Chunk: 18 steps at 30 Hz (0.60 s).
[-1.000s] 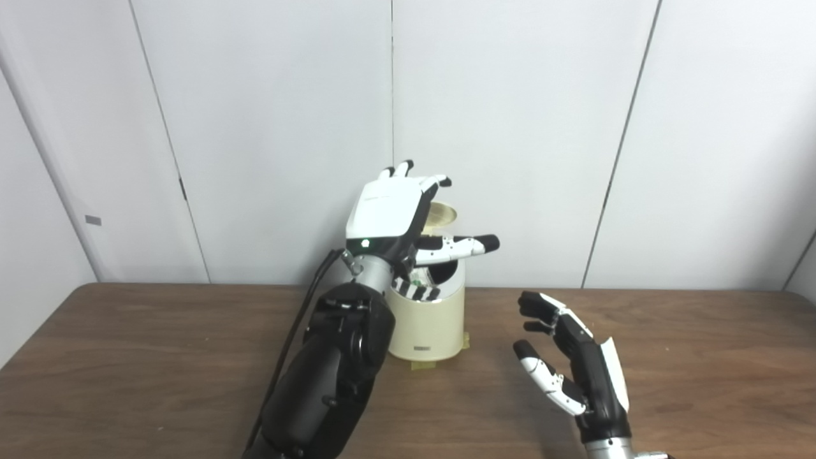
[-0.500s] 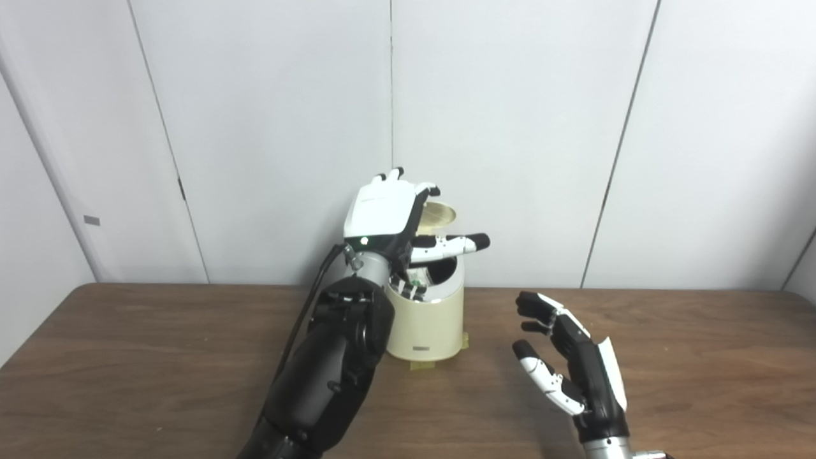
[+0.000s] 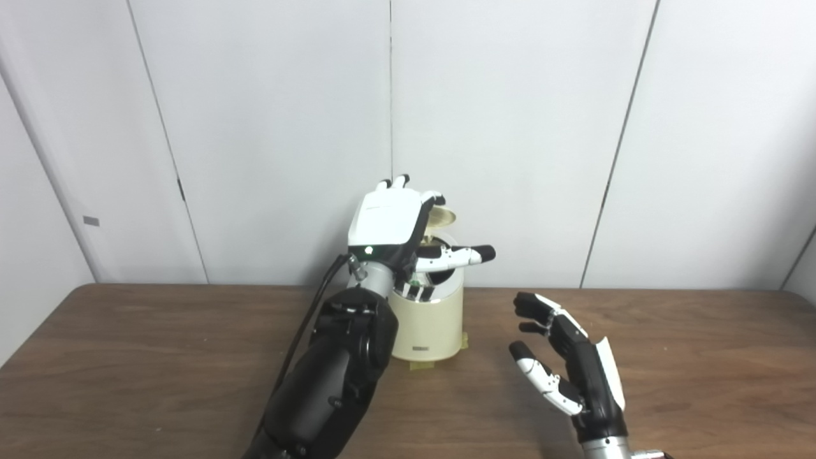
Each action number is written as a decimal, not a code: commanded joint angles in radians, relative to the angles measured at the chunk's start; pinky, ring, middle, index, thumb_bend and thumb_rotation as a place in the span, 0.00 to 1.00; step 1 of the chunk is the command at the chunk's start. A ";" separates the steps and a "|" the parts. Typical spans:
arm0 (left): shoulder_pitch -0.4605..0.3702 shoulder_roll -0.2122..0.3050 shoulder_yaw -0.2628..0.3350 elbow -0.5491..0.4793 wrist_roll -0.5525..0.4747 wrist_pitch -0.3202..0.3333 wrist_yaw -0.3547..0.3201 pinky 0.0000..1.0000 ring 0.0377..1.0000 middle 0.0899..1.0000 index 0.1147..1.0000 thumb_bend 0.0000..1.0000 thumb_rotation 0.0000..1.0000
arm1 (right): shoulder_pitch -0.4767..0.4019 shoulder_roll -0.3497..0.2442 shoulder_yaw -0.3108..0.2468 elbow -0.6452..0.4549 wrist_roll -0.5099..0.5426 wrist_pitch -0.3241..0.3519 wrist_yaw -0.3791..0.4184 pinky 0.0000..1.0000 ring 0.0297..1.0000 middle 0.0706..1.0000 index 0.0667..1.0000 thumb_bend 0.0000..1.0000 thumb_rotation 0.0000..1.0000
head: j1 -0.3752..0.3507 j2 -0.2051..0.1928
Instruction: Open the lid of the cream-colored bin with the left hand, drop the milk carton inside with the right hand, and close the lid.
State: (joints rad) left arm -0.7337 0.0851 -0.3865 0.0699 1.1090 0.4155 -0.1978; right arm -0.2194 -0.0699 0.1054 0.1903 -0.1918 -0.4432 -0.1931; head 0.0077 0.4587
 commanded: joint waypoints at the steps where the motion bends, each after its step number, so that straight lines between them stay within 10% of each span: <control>1: -0.035 0.003 -0.002 -0.039 0.017 0.005 0.001 1.00 0.99 0.81 0.78 0.92 0.96 | 0.018 0.016 0.000 0.013 -0.013 -0.020 0.005 0.69 0.76 0.76 0.75 0.27 0.51 | 0.001 0.000; 18: 0.020 0.018 -0.025 -0.005 0.016 0.028 -0.064 1.00 0.95 0.79 0.78 0.95 0.96 | 0.025 0.037 -0.030 -0.023 0.010 -0.001 0.036 0.68 0.75 0.75 0.74 0.27 0.46 | -0.009 0.021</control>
State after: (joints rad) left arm -0.6877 0.0985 -0.4149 0.0722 1.1141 0.4318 -0.2627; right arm -0.2084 -0.0503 0.0771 0.1773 -0.1799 -0.4349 -0.1585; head -0.0015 0.4786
